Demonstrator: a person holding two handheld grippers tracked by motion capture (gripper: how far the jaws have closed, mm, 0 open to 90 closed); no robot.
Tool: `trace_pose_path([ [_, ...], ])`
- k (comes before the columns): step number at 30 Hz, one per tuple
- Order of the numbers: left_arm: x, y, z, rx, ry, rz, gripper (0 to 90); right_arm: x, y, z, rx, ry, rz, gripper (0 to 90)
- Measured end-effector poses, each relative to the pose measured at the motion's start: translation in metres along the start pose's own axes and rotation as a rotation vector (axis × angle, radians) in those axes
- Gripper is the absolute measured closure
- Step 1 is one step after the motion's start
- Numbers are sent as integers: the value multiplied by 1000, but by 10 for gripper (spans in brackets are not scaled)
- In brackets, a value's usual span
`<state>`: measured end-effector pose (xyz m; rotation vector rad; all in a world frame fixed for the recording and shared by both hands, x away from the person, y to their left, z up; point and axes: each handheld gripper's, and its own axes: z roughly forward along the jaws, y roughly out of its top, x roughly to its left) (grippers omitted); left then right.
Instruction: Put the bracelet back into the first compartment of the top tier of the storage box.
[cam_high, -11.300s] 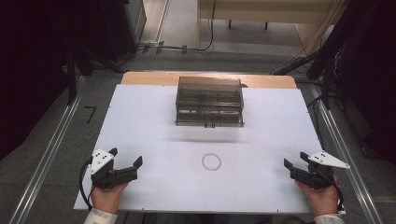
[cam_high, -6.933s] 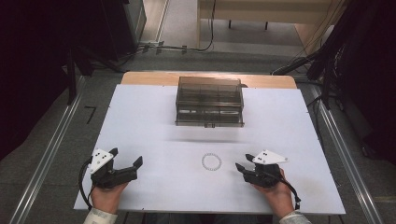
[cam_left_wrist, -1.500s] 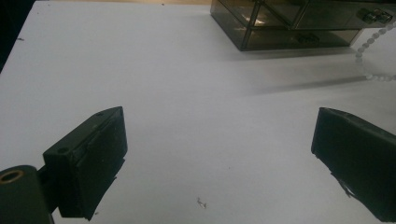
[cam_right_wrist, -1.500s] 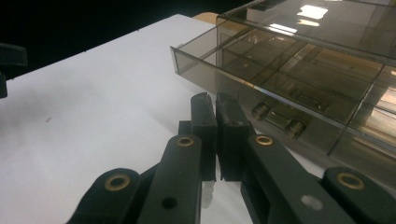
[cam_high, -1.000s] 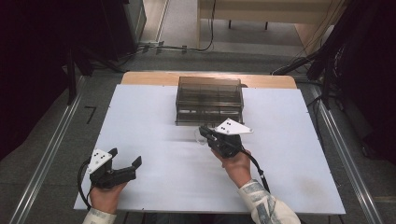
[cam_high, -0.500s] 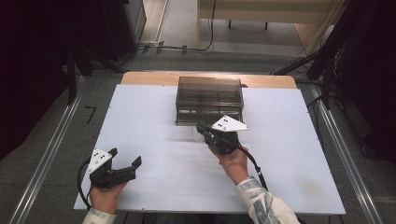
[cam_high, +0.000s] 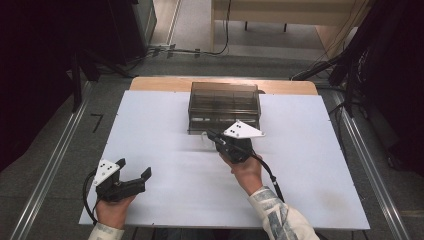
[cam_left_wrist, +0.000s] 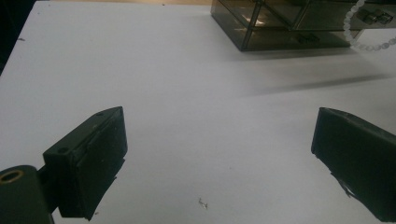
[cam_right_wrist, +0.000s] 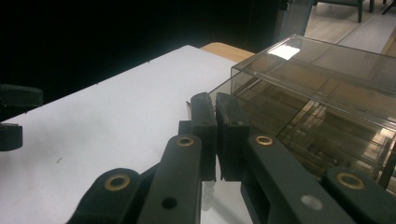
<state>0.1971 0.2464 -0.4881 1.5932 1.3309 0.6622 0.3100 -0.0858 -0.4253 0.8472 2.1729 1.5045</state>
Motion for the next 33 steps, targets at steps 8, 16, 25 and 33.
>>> trace_pose_path([
  [8, 0, 0, 0, 0, -1, -1, 39, -2, 5, 1, -22, 5, 3, 851],
  [16, 0, 0, 0, 0, 0, -2, 39, 0, 14, 3, -45, 5, 3, 851],
  [25, 0, 0, 0, 1, -1, -1, 39, -1, 18, 6, -52, -7, 9, 851],
  [33, 0, 0, 0, -1, -2, -3, 39, -3, 24, 10, -65, -18, 14, 851],
])
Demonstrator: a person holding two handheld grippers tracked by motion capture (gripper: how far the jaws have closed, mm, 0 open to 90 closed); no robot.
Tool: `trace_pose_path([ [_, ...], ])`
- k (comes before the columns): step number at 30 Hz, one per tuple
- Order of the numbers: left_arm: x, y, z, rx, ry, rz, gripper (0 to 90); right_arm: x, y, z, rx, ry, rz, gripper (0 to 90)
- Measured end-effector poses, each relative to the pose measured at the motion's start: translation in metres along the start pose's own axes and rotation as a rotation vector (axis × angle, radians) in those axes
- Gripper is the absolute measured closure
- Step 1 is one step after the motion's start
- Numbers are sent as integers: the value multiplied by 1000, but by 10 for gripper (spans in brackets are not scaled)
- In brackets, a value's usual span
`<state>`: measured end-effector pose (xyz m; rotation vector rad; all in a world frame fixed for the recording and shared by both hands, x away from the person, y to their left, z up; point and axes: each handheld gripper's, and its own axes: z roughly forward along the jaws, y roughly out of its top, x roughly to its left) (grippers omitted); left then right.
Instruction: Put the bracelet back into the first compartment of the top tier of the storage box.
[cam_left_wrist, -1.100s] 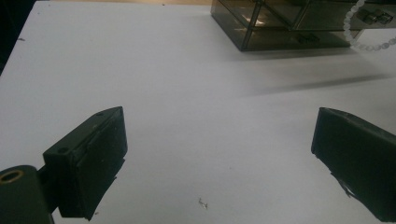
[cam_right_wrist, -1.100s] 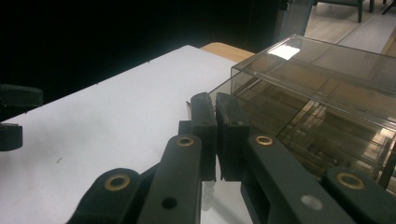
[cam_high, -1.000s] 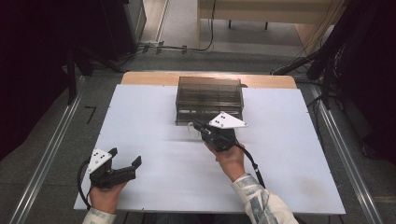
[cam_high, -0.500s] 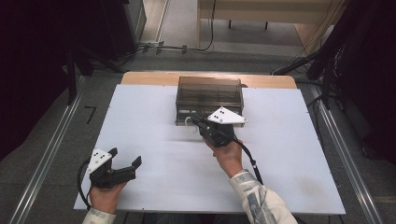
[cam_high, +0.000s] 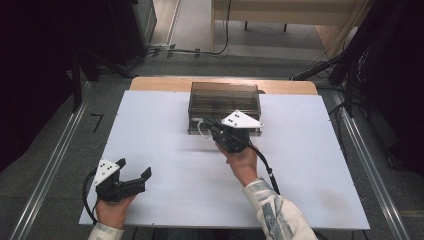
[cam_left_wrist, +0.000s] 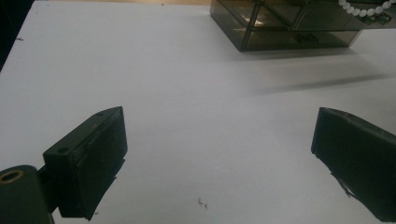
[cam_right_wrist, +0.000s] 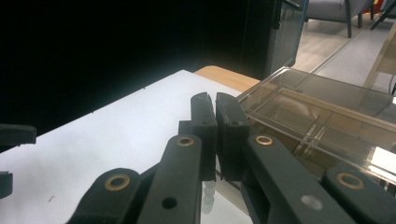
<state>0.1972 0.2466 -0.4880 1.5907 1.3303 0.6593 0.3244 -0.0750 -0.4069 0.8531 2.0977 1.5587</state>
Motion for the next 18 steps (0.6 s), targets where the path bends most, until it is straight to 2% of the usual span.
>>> trace_pose_path([
  [18, 0, 0, 0, -2, -2, -2, 39, -7, 5, 13, -2, -29, 14, 851],
])
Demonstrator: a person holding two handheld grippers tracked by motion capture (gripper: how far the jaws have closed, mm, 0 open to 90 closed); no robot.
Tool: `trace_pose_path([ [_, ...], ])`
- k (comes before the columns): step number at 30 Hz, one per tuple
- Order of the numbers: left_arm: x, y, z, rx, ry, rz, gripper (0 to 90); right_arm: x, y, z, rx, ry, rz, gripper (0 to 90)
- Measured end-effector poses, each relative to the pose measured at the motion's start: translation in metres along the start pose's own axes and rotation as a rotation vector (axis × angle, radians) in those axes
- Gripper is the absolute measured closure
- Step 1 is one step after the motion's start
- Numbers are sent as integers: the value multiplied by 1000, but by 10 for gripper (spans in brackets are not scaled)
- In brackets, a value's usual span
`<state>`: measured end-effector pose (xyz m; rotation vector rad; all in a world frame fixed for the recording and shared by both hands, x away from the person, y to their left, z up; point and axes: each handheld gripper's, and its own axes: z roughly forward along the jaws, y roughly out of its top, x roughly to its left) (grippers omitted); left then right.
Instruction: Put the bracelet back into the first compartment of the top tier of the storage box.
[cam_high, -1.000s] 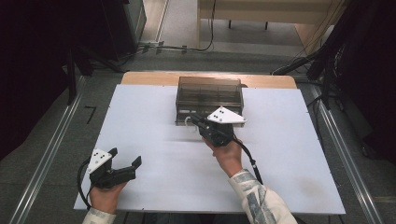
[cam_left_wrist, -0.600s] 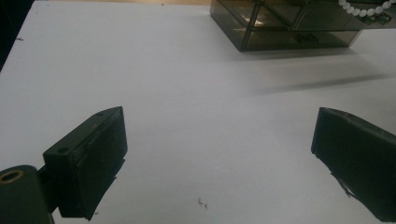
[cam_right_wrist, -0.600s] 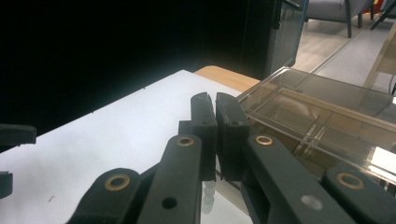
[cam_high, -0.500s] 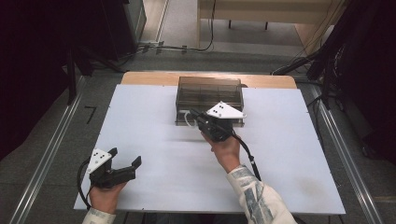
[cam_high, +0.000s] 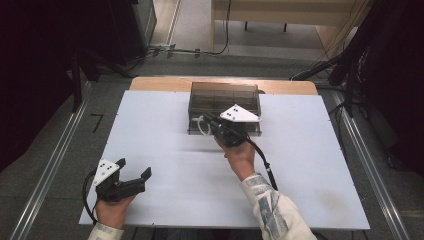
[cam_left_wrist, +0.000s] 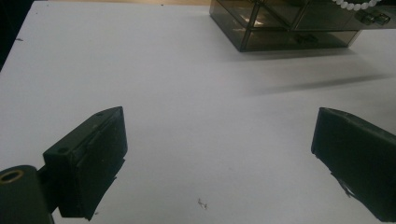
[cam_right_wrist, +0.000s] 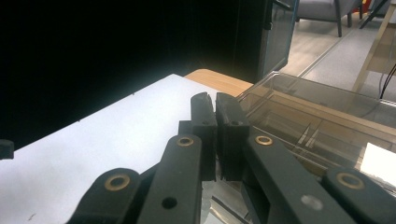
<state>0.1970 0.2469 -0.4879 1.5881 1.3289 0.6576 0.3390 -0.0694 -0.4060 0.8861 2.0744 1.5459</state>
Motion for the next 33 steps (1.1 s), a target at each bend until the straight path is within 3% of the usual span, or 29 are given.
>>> trace_pose_path([
  [23, 1, 0, -1, -2, -2, 0, 40, -1, 10, 18, -22, -2, 28, 851],
  [33, 1, 0, -1, 0, -4, 0, 39, -1, 4, 33, 33, -15, 25, 851],
])
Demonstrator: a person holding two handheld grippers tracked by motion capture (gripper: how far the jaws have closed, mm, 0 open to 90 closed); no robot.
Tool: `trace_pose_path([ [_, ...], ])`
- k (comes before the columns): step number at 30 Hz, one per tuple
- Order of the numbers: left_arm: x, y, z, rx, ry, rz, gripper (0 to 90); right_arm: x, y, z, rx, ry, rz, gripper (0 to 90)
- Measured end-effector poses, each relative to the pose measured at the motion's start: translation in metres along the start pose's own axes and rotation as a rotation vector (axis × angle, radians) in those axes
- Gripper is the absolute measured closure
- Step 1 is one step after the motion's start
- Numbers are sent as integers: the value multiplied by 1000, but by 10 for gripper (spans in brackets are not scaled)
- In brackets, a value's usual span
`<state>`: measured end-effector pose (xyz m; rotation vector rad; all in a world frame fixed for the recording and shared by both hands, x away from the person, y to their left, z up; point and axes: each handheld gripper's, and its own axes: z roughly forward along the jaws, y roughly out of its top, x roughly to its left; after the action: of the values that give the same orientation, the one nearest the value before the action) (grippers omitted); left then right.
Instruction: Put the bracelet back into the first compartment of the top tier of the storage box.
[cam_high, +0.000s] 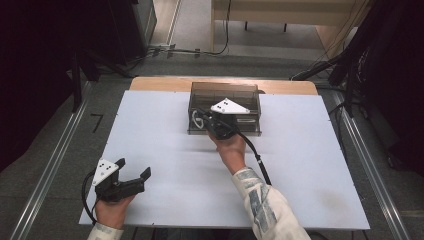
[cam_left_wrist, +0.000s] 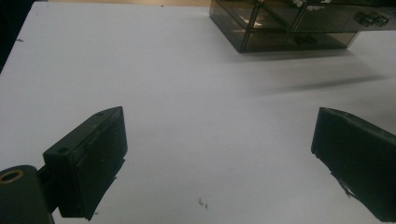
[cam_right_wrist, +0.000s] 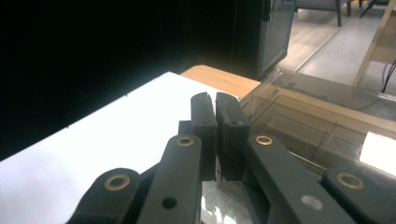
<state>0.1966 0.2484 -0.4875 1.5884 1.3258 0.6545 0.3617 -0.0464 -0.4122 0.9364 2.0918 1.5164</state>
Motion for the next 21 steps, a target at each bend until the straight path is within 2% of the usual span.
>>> trace_pose_path([
  [4, 0, 0, 0, -1, 0, 1, 39, -3, -3, 4, 48, -51, -11, 851],
  [6, 0, 0, 0, -2, -1, 0, 39, -6, -5, 6, 86, -94, -29, 851],
  [7, 0, 0, 0, -1, 0, 0, 39, -6, -5, 6, 86, -94, -29, 851],
  [8, 0, 0, 0, -1, 0, 0, 39, -7, -6, 7, 112, -107, -34, 850],
  [16, -1, 0, 1, 1, -2, 0, 39, -11, -9, 12, 195, -123, -47, 850],
  [21, -1, 0, 1, -1, -1, -1, 39, -12, -11, 14, 223, -130, -52, 850],
])
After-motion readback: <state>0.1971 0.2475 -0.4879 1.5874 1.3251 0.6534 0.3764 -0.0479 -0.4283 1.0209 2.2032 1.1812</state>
